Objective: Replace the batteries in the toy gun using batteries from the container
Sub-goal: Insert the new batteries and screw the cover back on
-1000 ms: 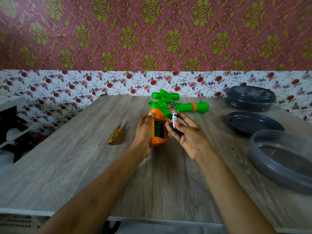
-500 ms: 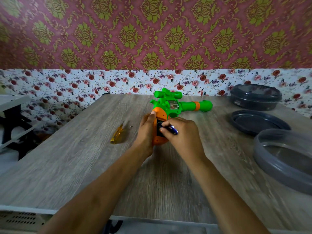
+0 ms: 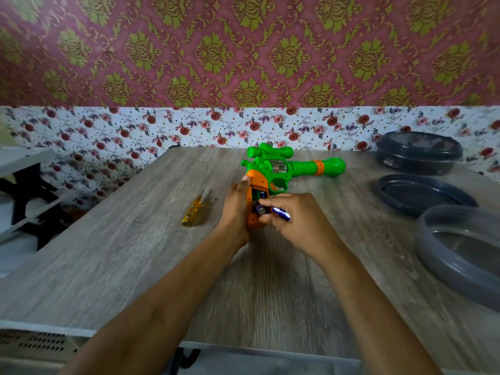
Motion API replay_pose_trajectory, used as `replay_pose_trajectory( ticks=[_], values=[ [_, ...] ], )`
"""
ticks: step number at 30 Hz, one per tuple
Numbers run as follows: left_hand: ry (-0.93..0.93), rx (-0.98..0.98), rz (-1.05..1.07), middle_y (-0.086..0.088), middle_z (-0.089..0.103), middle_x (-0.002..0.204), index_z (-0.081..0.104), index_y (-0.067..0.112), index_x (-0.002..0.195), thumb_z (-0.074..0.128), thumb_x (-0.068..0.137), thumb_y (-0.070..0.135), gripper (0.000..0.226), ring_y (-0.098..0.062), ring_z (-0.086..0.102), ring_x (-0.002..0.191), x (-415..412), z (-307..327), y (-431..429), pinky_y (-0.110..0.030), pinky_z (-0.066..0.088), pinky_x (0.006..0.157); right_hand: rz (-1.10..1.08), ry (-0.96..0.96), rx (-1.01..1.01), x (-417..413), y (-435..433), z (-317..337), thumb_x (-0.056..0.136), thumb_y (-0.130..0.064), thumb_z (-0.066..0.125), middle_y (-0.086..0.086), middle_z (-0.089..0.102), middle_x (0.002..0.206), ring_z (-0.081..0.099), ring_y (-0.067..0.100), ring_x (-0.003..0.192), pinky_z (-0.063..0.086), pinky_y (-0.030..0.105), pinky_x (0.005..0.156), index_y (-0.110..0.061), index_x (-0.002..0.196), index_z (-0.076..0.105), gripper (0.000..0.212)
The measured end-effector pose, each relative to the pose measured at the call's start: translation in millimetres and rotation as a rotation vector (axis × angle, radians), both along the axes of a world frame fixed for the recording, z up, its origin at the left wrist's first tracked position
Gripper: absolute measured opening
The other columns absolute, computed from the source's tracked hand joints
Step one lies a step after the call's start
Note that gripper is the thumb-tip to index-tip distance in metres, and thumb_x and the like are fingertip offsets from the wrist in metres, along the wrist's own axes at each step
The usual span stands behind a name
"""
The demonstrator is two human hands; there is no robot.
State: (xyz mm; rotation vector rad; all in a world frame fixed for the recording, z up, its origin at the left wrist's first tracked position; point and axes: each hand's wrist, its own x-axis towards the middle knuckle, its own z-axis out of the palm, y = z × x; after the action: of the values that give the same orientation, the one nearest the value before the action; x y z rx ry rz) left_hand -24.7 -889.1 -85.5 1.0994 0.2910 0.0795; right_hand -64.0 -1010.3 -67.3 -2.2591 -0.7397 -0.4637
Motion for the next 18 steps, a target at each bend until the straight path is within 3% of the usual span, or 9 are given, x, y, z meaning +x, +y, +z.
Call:
replay_pose_trajectory(
  ticks=[3,6,9,12,15,18],
  values=[
    [-0.003,0.037,-0.003,-0.018,0.060,0.122,0.050,0.010,0.127,0.043,0.095,0.043,0.046,-0.029,0.064,0.097,0.5,-0.1,-1.0,-0.032,0.051,0.064,0.022,0.001,0.030,-0.3,0.4,0.6,0.081,-0.016,0.068,0.009,0.070,0.108,0.064,0.020,0.098,0.045,0.025,0.086,-0.008,0.112,0.067,0.033],
    [-0.009,0.109,0.000,-0.018,0.060,0.122,0.052,0.013,0.126,0.044,0.092,0.048,0.049,-0.033,0.062,0.107,4.9,-3.5,0.1,-0.040,0.053,0.079,0.053,0.068,0.108,-0.4,0.3,0.8,0.082,-0.016,0.067,0.004,0.068,0.095,0.059,0.012,0.080,0.050,0.030,0.075,-0.007,0.109,0.069,0.028],
    [0.000,0.123,0.016,-0.017,0.061,0.120,0.052,0.013,0.125,0.045,0.093,0.046,0.047,-0.031,0.061,0.105,4.9,-3.4,0.8,-0.043,0.052,0.085,0.008,0.099,0.175,2.2,1.8,-1.7,0.080,-0.015,0.069,0.003,0.066,0.091,0.060,0.015,0.083,0.046,0.023,0.075,-0.009,0.105,0.071,0.026],
    [-0.009,0.102,-0.001,-0.016,0.064,0.108,0.051,0.006,0.124,0.044,0.096,0.038,0.043,-0.024,0.063,0.083,1.6,-1.5,-3.1,-0.029,0.052,0.064,-0.104,0.024,0.193,5.8,8.2,-4.8,0.077,-0.007,0.069,0.011,0.070,0.098,0.063,0.021,0.091,0.042,0.012,0.074,-0.007,0.099,0.073,0.022],
    [-0.013,0.111,-0.068,-0.007,0.061,0.081,0.053,0.009,0.118,0.042,0.098,0.034,0.033,-0.014,0.060,0.057,-2.6,-1.6,-9.8,-0.019,0.046,0.040,-0.204,-0.037,0.217,9.8,15.0,-5.7,0.075,0.001,0.064,0.013,0.071,0.095,0.066,0.027,0.089,0.046,0.025,0.080,-0.004,0.092,0.073,0.020],
    [0.012,0.065,-0.105,-0.008,0.064,0.081,0.057,0.009,0.116,0.039,0.099,0.034,0.035,-0.015,0.062,0.061,-3.6,-0.9,-13.4,-0.019,0.048,0.042,-0.285,-0.084,0.264,14.6,17.3,-1.3,0.073,-0.001,0.066,0.010,0.072,0.085,0.066,0.026,0.084,0.049,0.031,0.077,-0.004,0.081,0.070,0.009]
  ],
)
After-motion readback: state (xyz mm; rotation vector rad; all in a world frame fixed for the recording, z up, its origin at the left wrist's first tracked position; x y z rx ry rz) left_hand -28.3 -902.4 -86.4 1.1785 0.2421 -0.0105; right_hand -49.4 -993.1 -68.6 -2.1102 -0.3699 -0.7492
